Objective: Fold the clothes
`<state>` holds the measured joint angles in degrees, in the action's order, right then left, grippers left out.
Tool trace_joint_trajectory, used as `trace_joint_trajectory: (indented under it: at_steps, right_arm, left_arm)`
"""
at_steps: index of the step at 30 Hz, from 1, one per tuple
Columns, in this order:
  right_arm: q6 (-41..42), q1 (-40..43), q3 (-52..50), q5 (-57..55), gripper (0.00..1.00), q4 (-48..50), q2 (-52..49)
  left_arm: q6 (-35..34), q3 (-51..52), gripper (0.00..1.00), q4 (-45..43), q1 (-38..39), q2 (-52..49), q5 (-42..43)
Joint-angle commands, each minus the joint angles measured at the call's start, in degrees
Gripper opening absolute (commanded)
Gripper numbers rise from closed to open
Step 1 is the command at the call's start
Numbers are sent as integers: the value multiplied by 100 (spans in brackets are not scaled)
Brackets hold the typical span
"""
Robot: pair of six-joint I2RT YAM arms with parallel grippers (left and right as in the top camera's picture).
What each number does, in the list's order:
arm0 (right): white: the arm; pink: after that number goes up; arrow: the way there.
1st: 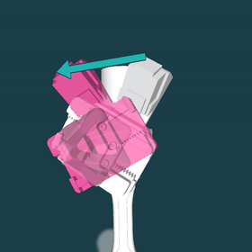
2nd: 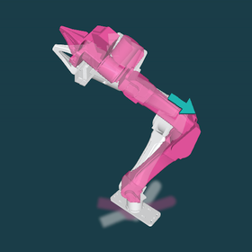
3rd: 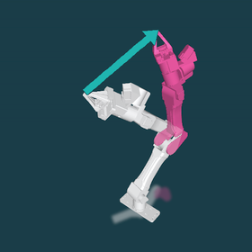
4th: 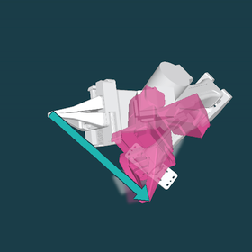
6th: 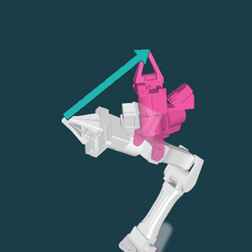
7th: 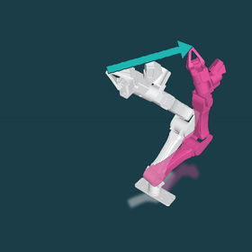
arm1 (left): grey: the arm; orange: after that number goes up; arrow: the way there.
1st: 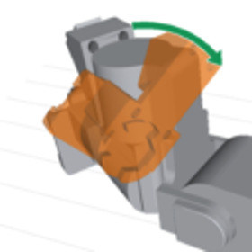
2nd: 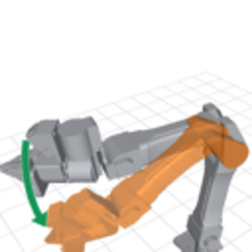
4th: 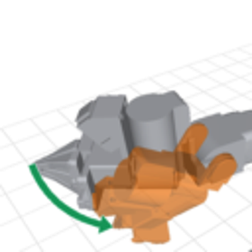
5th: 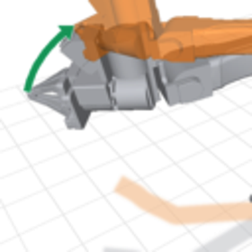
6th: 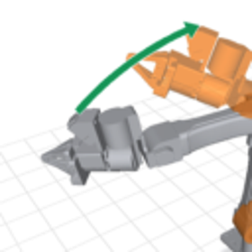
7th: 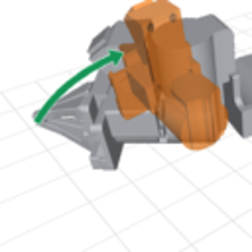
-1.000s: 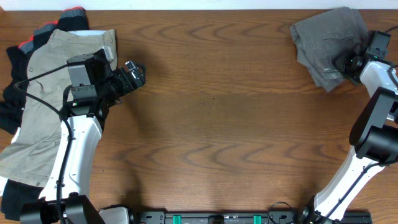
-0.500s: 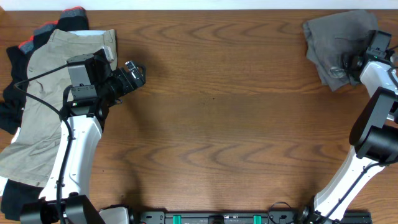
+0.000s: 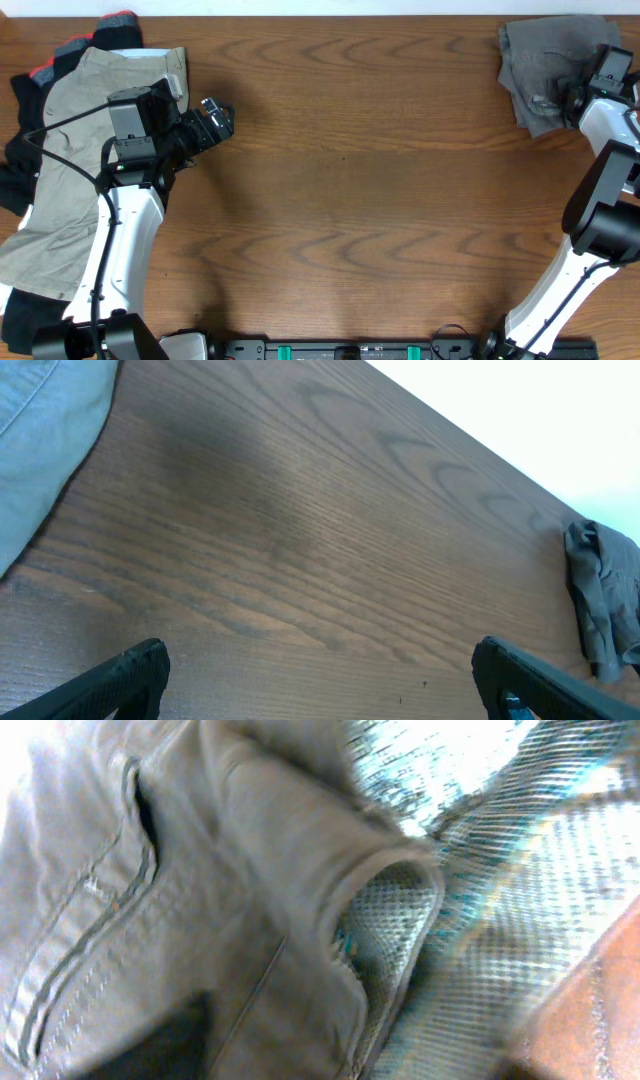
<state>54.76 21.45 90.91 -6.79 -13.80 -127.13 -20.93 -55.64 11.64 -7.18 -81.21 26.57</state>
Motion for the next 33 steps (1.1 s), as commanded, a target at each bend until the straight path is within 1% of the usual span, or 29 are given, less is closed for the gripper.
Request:
trace_joint_trajectory:
  at_steps: [1,2,5,8,11,12,16,18,21,23,25,28,31,33]
  right_arm:
    - [-697,-37,15,356,93,-188,48]
    - [-708,-37,15,358,96,-391,155]
    - [-890,-37,15,339,97,-984,588]
    - [-1530,-39,15,387,97,-1580,1215]
    - [-2575,-48,15,555,98,-1880,1784]
    - [-3071,-48,15,754,99,-1910,1982]
    - [-4575,-48,15,1502,98,-1923,2385]
    - [-5407,-50,15,2378,96,-1996,2524]
    - [-6393,-66,15,3609,90,-2210,2721]
    - [-6614,-107,15,3703,90,-2356,2881]
    - [-6682,-151,15,3477,99,-2481,3060]
    - [-6658,-164,15,2935,99,-2601,3279]
    - [-6594,-120,15,2284,99,-2511,3342]
    - [-6596,-111,15,1801,95,-2341,3237]
  left_arm:
    - [74,22,98,-13,-9,-28,-70]
    - [74,22,98,-13,-9,-28,-70]
    - [76,22,98,-13,-9,-28,-70]
    - [76,22,98,-13,-9,-28,-72]
    - [76,22,98,-11,-9,-28,-70]
    - [76,22,98,-11,-9,-28,-70]
    - [76,22,98,39,-9,-28,-70]
    - [74,22,98,35,-9,-28,-70]
    - [76,22,98,35,-9,-28,-70]
    - [76,22,98,35,-9,-28,-70]
    - [76,22,98,35,-9,-28,-70]
    - [76,22,98,35,-9,-28,-70]
    - [76,22,98,35,-9,-28,-70]
    - [76,22,98,35,-9,-28,-70]
